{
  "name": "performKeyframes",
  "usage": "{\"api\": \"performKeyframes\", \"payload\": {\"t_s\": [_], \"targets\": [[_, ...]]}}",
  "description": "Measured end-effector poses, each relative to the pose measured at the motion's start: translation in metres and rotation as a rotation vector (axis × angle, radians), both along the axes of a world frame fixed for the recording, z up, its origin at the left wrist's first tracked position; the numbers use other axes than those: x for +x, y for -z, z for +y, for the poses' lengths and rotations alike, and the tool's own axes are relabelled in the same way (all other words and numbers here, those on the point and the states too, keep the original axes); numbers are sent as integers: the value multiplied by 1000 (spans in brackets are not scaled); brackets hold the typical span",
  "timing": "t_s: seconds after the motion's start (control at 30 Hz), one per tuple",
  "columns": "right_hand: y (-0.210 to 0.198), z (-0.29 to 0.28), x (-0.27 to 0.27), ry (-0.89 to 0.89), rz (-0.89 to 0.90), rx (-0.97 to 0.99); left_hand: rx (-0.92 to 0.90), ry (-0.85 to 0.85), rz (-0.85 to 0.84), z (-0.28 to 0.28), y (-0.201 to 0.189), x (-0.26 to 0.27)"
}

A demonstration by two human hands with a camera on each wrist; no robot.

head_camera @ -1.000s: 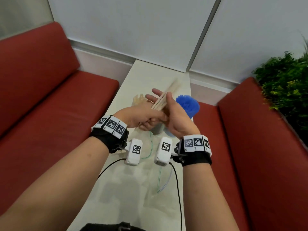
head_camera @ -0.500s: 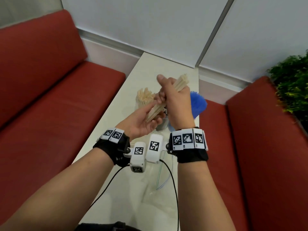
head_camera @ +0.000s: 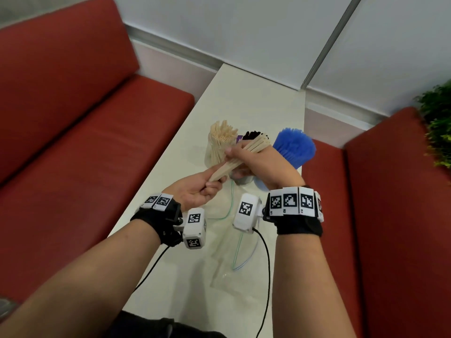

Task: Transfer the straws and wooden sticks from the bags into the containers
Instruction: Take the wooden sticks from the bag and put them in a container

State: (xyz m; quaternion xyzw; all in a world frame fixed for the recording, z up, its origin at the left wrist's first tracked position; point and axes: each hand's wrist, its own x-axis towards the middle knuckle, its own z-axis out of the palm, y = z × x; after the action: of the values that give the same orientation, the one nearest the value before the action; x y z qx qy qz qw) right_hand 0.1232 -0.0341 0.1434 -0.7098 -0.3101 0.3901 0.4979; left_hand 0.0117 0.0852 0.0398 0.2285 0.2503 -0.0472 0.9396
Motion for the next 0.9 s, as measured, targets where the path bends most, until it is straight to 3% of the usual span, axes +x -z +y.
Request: {"api": "performKeyframes", "payload": {"t_s": [0.13, 0.37, 0.47, 0.57, 0.73, 0.9], "targets": [[8, 14, -1, 9, 107, -32, 73, -37, 68, 11, 12, -2], [29, 43, 25, 70, 60, -52, 255, -111, 246, 41, 24, 13], [34, 64, 48, 104, 42, -126, 428, -96, 375, 50, 36, 18], [36, 89, 73, 126, -28, -209, 707, 81, 452, 55, 46, 25], [30, 127, 105, 195, -97, -343, 1444, 644, 368, 58, 61, 31], [29, 139, 123, 253, -164, -340, 1744, 1028, 250, 50, 88, 47]]}}
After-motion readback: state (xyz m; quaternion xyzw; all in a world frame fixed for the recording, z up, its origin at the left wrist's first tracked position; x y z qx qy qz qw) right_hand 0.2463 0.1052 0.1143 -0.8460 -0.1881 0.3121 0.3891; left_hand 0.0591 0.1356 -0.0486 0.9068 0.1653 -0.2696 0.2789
